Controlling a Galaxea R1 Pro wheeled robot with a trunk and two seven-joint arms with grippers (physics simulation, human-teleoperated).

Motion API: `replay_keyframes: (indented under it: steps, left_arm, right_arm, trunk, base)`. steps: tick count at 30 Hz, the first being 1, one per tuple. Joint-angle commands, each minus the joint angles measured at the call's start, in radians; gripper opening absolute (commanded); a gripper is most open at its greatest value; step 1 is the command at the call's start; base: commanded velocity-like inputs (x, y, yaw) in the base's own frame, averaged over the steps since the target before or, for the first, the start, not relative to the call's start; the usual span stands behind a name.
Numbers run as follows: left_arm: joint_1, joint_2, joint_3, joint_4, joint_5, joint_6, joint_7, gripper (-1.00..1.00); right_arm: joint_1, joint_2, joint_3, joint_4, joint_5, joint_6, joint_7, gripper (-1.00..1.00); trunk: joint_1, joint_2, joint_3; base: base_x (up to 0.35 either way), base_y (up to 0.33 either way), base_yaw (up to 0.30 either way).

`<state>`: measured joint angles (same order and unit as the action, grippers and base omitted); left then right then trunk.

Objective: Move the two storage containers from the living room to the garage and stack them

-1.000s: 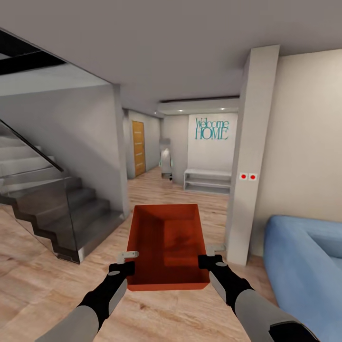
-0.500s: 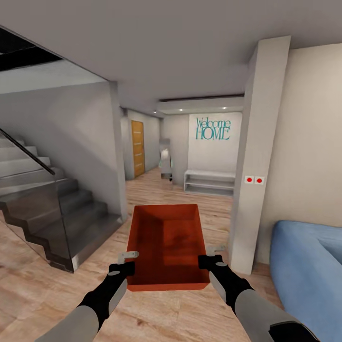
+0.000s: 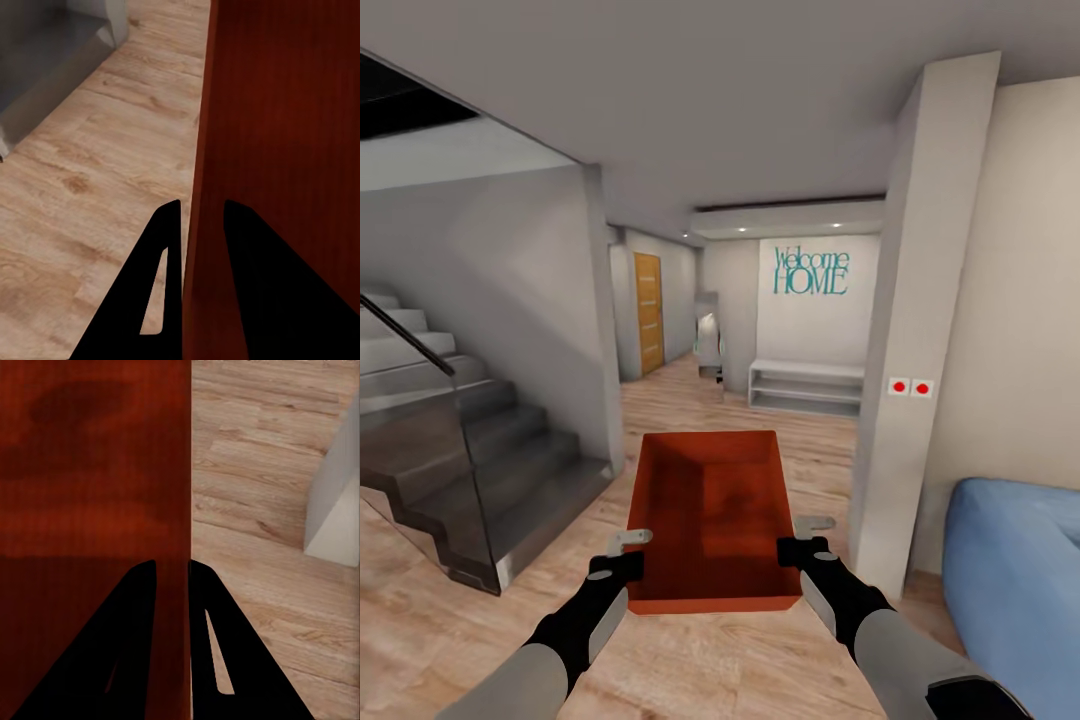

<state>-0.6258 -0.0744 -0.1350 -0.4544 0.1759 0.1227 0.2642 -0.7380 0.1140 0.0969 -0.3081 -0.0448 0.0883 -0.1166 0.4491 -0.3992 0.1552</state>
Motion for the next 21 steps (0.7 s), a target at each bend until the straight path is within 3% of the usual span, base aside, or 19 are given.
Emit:
replay_keyframes:
  steps: [1, 21]
  left_arm:
    - [0.000, 0.062, 0.053, 0.000, 0.014, 0.006, 0.013, -1.00]
    - [-0.001, 0.062, 0.052, -0.001, 0.014, 0.006, 0.013, -1.00]
  right_arm:
    - [0.000, -0.004, 0.003, -0.005, 0.005, -0.027, -0.005, -1.00]
    - [0.000, -0.004, 0.001, -0.005, 0.004, -0.027, -0.005, -1.00]
  trunk:
    - [0.001, -0.001, 0.000]
    - [0.001, -0.001, 0.000]
  base:
    - [0.324, 0.000, 0.000]
    - [0.325, 0.000, 0.000]
